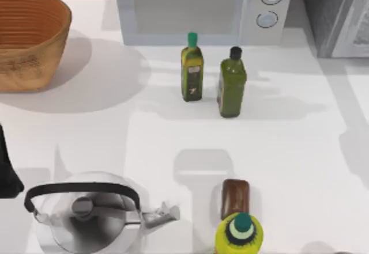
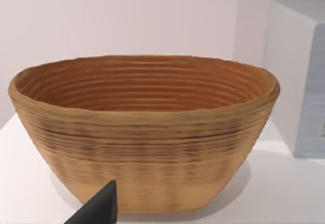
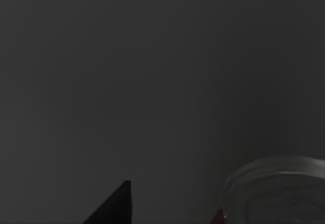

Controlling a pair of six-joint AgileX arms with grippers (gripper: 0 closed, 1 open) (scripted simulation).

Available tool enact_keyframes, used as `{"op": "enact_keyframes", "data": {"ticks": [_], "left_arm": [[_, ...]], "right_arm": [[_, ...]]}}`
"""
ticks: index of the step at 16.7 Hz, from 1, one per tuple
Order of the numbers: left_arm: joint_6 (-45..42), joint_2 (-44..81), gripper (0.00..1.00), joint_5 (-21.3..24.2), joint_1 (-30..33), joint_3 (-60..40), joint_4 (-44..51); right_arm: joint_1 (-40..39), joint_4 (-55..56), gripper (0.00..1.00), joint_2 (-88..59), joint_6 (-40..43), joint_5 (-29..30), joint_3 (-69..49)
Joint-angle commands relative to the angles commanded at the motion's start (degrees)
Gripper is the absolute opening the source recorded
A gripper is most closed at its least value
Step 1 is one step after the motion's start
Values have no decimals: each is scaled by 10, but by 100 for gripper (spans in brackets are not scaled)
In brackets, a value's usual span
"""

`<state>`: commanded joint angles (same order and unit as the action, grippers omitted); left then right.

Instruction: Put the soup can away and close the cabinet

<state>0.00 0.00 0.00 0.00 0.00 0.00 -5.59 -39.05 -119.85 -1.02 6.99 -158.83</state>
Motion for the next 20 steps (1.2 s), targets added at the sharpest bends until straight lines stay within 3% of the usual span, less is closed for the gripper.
{"op": "enact_keyframes", "data": {"ticks": [7, 11, 15, 20], "left_arm": [[0, 0, 100, 0, 0, 0, 0], [0, 0, 100, 0, 0, 0, 0], [0, 0, 100, 0, 0, 0, 0], [0, 0, 100, 0, 0, 0, 0]], "right_arm": [[-2, 4, 100, 6, 0, -2, 6], [-3, 51, 100, 86, 5, -20, 87], [-2, 120, 100, 253, 18, -47, 266], [7, 207, 100, 516, 31, -75, 611]]}}
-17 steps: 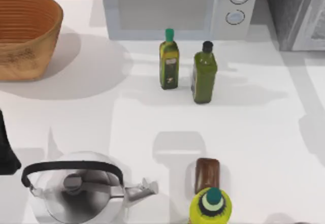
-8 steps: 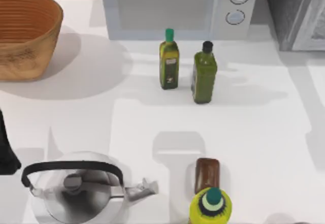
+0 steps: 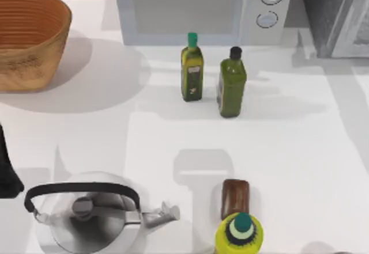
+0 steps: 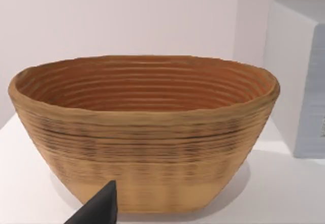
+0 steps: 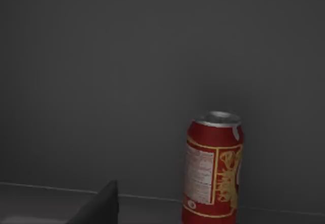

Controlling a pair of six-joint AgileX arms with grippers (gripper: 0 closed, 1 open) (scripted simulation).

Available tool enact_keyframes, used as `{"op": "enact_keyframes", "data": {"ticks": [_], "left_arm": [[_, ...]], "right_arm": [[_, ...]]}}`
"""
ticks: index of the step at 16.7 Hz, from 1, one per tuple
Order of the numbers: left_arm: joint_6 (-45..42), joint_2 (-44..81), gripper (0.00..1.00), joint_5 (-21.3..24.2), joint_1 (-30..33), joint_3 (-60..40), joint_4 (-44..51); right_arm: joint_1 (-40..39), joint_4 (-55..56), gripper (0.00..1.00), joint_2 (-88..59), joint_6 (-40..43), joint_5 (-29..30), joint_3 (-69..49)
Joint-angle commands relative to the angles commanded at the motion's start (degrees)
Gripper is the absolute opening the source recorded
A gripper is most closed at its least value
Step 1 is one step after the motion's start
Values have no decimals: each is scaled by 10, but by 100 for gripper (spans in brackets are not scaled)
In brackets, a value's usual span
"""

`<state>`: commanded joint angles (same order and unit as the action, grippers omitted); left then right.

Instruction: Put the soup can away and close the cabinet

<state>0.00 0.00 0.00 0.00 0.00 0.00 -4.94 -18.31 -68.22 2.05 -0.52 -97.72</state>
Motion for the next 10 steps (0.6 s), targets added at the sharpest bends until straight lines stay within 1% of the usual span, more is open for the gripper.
{"op": "enact_keyframes", "data": {"ticks": [6, 10], "left_arm": [[0, 0, 100, 0, 0, 0, 0], [0, 0, 100, 0, 0, 0, 0]], "right_arm": [[16, 95, 100, 319, 2, -17, 471], [29, 143, 100, 498, -6, -15, 731]]}}
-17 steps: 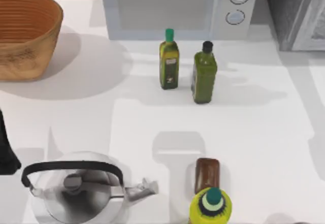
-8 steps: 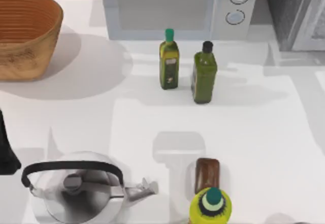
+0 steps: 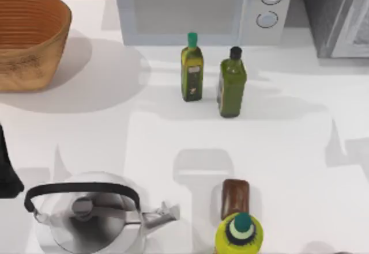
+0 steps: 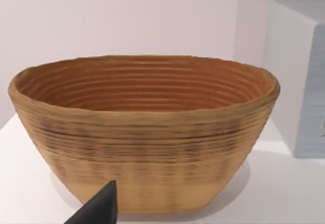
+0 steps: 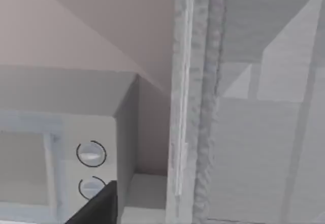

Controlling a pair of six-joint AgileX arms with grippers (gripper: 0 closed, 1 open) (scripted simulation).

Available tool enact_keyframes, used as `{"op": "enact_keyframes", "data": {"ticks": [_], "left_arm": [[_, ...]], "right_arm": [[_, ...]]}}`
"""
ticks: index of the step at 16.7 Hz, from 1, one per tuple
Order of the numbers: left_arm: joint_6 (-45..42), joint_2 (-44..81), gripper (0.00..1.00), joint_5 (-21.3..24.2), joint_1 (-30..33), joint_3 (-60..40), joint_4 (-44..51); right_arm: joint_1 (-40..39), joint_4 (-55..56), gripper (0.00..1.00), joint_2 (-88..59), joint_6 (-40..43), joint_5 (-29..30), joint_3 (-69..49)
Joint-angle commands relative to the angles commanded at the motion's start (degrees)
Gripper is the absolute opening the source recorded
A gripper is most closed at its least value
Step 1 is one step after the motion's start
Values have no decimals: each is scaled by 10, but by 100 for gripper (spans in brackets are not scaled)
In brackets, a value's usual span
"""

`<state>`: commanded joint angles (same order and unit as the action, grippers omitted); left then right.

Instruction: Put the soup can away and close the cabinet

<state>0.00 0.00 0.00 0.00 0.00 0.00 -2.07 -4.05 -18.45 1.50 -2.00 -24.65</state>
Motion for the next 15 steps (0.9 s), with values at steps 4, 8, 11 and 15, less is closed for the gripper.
{"op": "enact_keyframes", "data": {"ticks": [4, 8, 11, 15], "left_arm": [[0, 0, 100, 0, 0, 0, 0], [0, 0, 100, 0, 0, 0, 0], [0, 0, 100, 0, 0, 0, 0], [0, 0, 100, 0, 0, 0, 0]], "right_arm": [[13, 30, 100, 128, -9, 10, 171], [20, 40, 100, 182, -15, 20, 243], [21, 41, 100, 185, -15, 20, 247], [24, 47, 100, 175, -15, 13, 243]]}}
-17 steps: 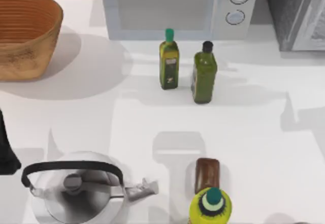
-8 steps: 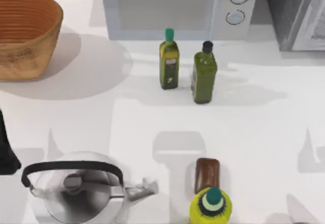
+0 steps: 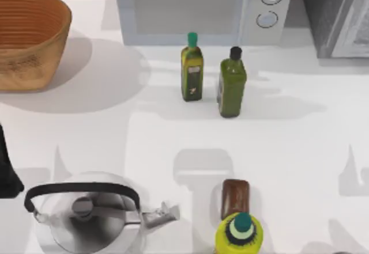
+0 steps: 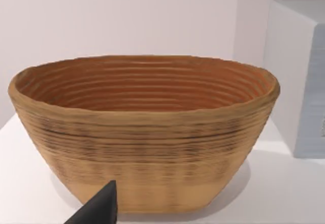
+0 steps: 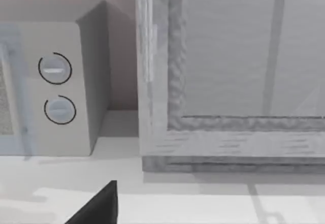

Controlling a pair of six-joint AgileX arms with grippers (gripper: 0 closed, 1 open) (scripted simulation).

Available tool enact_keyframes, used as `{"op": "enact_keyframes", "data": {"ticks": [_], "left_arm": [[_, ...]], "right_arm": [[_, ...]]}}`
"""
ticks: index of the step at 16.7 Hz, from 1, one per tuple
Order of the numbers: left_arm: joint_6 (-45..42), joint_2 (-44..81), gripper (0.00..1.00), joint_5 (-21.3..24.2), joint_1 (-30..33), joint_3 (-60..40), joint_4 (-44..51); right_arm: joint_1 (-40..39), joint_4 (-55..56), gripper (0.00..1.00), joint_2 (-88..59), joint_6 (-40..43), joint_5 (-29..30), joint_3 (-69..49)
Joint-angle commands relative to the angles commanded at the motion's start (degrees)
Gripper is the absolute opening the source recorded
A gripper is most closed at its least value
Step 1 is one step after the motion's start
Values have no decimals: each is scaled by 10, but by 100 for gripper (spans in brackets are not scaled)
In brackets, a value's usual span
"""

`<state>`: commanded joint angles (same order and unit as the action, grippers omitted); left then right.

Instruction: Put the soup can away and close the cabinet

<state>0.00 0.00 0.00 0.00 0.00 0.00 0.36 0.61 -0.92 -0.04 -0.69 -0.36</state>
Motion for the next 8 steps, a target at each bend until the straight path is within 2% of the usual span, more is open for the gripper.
{"op": "enact_keyframes", "data": {"ticks": [4, 8], "left_arm": [[0, 0, 100, 0, 0, 0, 0], [0, 0, 100, 0, 0, 0, 0]], "right_arm": [[66, 82, 100, -85, -3, -72, -30], [182, 223, 100, -260, -5, -192, -72]]}}
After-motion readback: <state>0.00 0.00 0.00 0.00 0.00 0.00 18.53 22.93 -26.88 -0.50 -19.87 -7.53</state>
